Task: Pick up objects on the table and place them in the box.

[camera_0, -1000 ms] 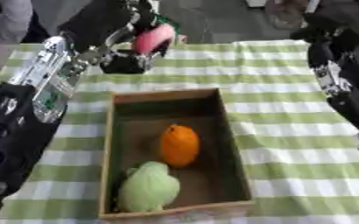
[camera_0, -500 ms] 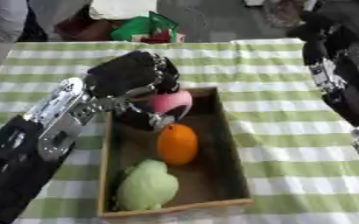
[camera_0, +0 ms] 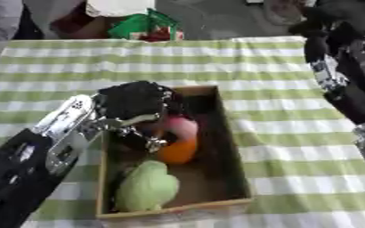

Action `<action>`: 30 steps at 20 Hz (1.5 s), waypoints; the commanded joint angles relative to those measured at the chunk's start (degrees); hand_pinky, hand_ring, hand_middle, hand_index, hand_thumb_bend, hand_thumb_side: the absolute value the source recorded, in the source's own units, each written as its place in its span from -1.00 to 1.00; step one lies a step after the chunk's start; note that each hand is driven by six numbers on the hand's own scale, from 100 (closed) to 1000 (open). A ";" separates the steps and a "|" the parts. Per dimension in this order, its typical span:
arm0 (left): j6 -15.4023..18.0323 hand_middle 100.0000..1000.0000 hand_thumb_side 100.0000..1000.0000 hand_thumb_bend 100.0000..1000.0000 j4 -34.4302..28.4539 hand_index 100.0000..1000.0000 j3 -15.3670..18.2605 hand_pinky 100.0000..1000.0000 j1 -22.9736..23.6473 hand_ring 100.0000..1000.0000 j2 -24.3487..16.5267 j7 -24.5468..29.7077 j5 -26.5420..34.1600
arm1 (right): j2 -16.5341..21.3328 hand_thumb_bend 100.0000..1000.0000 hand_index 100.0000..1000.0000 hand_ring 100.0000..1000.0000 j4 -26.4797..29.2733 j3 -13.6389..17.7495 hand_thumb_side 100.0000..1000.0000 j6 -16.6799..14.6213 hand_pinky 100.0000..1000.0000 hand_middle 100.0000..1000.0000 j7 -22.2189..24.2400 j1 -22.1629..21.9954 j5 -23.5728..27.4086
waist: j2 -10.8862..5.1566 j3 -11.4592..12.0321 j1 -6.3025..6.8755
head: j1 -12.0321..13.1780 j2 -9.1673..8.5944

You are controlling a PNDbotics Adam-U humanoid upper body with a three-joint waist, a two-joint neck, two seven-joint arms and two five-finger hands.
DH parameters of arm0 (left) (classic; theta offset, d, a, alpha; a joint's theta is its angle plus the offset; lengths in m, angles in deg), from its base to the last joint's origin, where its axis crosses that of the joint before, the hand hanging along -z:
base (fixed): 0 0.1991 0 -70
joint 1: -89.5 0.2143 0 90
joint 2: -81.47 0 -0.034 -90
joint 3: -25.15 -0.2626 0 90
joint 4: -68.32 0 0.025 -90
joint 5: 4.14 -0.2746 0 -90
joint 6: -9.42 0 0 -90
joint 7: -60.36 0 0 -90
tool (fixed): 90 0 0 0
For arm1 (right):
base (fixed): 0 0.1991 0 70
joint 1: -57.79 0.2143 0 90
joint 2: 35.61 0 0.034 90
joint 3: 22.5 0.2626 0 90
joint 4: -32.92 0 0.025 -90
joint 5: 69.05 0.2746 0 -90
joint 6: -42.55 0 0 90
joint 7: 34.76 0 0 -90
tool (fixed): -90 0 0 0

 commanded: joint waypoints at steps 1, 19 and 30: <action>1.75 0.61 0.34 -0.47 -0.04 0.80 0.88 0.46 -0.53 0.73 -1.02 2.90 -2.91 | 0.96 -1.00 0.81 0.97 1.11 0.61 0.61 -0.12 0.75 0.35 -0.07 0.36 0.38 | -1.23 -0.02 -0.19 | -0.36 0.44; -7.69 0.59 1.00 -0.36 -18.60 0.80 17.06 0.23 4.29 0.67 2.11 3.05 5.10 | 0.23 -1.00 0.81 0.97 1.11 1.47 0.60 0.10 0.75 0.35 -1.10 -0.45 0.83 | -2.21 1.22 -1.49 | -3.84 -0.15; -16.07 -0.04 0.71 -1.00 -32.22 0.26 30.66 -0.40 16.77 -0.03 10.62 -5.32 13.48 | -0.17 -1.00 0.81 0.95 1.11 2.99 0.51 0.78 0.74 0.32 -3.94 -1.87 2.15 | -3.64 5.57 -2.42 | -7.55 0.63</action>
